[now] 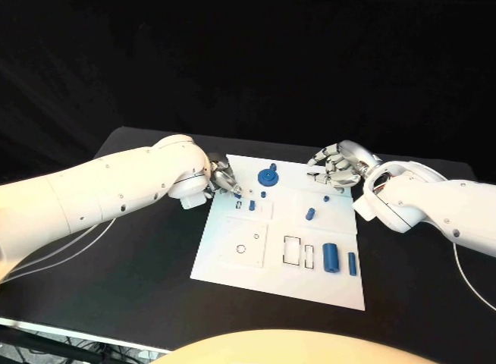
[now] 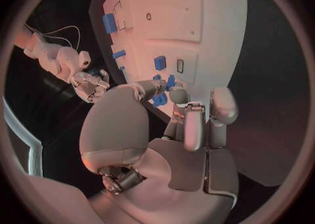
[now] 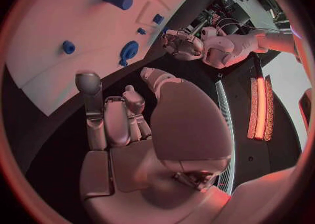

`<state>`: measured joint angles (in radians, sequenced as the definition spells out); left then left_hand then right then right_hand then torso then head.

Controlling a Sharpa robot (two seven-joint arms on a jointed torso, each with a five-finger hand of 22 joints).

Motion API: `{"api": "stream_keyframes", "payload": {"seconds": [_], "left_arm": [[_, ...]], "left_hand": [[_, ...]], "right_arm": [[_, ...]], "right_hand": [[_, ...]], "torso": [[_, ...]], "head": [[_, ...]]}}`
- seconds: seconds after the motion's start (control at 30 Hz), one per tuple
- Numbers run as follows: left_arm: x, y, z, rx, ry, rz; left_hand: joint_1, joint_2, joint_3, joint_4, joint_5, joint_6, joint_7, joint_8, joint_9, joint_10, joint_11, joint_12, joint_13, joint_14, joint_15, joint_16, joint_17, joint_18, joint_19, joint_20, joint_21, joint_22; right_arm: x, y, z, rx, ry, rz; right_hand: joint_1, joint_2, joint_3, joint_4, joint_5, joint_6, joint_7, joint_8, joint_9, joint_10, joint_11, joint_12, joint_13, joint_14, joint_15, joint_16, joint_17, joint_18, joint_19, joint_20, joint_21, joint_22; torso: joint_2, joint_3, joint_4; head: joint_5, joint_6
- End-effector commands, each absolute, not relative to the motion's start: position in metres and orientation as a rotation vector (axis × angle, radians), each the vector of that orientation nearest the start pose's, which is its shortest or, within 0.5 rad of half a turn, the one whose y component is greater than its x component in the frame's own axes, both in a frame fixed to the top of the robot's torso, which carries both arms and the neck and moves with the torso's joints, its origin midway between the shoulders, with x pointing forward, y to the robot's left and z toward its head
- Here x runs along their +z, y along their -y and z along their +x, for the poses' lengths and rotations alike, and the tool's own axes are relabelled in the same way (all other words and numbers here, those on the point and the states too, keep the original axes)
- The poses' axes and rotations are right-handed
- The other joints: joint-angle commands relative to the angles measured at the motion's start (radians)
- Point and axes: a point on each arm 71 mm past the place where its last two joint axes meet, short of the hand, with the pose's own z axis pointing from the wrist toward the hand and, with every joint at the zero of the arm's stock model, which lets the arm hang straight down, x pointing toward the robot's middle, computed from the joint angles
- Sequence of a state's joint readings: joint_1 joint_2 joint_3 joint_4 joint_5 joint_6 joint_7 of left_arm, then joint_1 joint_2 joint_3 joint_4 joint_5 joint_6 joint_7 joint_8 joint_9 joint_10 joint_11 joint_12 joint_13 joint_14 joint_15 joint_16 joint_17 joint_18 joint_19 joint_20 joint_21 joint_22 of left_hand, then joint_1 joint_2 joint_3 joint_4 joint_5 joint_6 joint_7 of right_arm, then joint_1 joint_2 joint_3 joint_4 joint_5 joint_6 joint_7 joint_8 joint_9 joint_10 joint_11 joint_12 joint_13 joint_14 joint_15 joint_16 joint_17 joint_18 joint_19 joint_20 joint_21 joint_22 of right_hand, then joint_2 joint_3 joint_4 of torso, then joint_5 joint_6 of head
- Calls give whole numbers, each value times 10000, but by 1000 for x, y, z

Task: Assemble the parts on the task board

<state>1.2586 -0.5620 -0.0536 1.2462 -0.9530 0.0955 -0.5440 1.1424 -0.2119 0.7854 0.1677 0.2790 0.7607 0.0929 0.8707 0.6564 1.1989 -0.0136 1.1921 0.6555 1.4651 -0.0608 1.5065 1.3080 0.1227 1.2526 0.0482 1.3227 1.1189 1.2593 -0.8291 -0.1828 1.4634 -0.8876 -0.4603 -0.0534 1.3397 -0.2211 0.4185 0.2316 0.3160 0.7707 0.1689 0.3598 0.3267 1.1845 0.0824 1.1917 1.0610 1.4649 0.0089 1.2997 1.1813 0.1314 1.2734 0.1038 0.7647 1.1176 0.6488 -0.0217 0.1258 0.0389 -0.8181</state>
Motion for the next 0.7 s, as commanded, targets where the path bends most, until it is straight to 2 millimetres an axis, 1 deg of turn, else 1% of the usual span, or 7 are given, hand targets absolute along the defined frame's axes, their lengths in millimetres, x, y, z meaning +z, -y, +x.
{"api": "stream_keyframes", "payload": {"seconds": [0.03,0.2,0.33,0.5,0.7], "left_arm": [[-217,-150,529,-4057,-22877,-2771],[-218,-145,528,-4078,-22802,-2515],[-218,-142,527,-4100,-22750,-2414],[-219,-140,525,-4131,-22860,-2390],[-220,-140,523,-4123,-22927,-2379]], "left_hand": [[-140,-1,1579,-1539,57,421,-311,261,-20,145,0,87,129,669,-82,71,1165,-192,112,-24,76,95],[-201,-11,1611,-1561,102,478,-346,302,-46,258,-33,153,271,689,-108,94,1217,-209,180,-48,123,169],[-242,-26,1652,-1604,190,522,-371,332,-76,327,-59,181,347,701,-133,106,1246,-221,230,-73,157,219],[-336,-30,1685,-1640,326,599,-406,379,-124,475,-88,263,553,737,-157,156,1367,-247,322,-101,224,327],[-416,-4,1700,-1654,415,667,-435,411,-165,598,-112,336,732,760,-175,188,1444,-265,381,-119,267,399]], "right_arm": [[-211,223,492,7937,-17473,3874],[-211,223,493,7948,-17480,3865],[-211,222,493,7958,-17478,3858],[-211,222,493,7962,-17466,3857],[-211,224,493,7941,-17437,3869]], "right_hand": [[101,24,70,-13,57,-59,11,58,-11,7,-18,-21,-18,107,-80,-34,13,117,44,-2,-32,3],[100,23,76,-14,82,-60,12,59,-13,11,-18,-16,-13,107,-80,-38,11,118,42,-3,-44,-2],[100,23,76,-14,82,-60,12,59,-13,11,-18,-16,-13,107,-80,-38,11,118,42,-3,-44,-2],[101,22,82,-16,108,-60,13,61,-15,6,-17,-21,-19,107,-80,-39,12,119,42,-3,-49,-2],[101,22,82,-16,108,-60,13,61,-15,6,-17,-21,-19,107,-80,-39,12,119,42,-3,-49,-2]], "torso": [[2,-2,3],[16,-6,-3],[17,-9,-7],[14,3,-7],[14,2,5]], "head": [[28,-13],[59,-31],[57,-51],[84,-62],[111,-76]]}}
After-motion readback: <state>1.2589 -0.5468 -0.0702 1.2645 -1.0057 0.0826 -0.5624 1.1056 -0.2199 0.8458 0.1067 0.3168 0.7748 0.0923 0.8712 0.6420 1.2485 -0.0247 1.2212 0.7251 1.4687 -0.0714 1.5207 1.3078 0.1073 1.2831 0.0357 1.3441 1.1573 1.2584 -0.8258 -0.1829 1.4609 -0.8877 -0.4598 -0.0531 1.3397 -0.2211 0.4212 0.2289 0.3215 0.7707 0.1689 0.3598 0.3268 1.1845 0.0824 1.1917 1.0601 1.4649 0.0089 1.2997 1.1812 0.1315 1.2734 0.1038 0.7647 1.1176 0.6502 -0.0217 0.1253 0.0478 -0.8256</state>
